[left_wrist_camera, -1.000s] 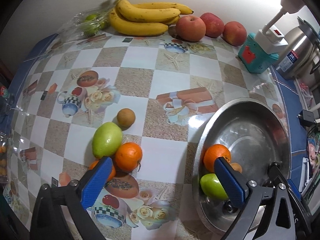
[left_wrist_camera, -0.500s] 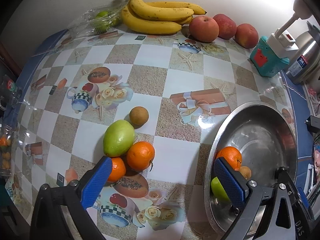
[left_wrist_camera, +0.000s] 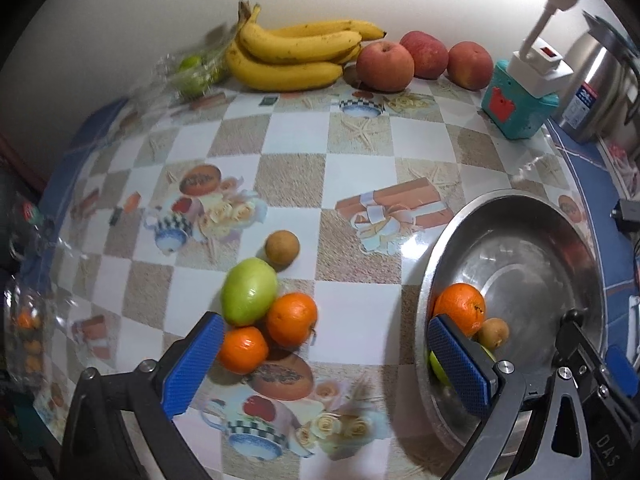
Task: Organize fruits
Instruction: 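Move both open tools over the green mango and mandarins on the counter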
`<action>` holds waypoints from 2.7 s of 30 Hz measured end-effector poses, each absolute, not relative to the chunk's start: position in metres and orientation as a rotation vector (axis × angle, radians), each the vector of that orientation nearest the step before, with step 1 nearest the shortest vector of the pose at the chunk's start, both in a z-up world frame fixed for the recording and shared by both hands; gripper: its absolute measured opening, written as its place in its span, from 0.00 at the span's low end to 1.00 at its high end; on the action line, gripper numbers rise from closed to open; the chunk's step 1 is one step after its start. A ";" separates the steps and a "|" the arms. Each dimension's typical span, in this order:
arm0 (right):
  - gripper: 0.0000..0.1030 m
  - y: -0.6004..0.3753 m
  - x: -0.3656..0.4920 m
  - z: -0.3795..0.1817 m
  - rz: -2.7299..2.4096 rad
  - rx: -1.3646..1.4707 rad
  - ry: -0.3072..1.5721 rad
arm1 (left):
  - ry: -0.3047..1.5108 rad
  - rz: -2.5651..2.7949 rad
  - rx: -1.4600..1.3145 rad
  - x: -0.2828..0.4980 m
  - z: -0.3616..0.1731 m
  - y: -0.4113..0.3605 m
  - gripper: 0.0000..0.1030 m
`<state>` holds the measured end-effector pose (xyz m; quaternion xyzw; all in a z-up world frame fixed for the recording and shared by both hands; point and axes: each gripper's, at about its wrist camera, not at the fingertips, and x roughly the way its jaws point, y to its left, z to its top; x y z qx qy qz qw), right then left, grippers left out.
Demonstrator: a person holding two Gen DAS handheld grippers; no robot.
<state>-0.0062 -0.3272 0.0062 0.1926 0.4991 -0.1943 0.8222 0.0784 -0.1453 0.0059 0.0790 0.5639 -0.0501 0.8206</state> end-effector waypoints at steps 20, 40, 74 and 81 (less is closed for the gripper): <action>0.99 -0.268 0.005 0.018 -0.261 0.392 1.078 | 1.168 -0.063 0.117 0.084 0.032 -0.062 1.00; 0.99 -0.178 0.032 0.014 -0.080 0.311 1.128 | 1.224 0.059 -0.069 0.089 0.021 0.023 1.00; 0.65 -0.172 0.065 -0.013 -0.037 0.437 1.100 | 1.316 -0.082 -0.380 0.132 -0.024 0.029 0.90; 0.59 -0.168 0.071 -0.026 -0.016 0.450 1.135 | 1.324 -0.191 -0.406 0.136 -0.028 0.010 0.85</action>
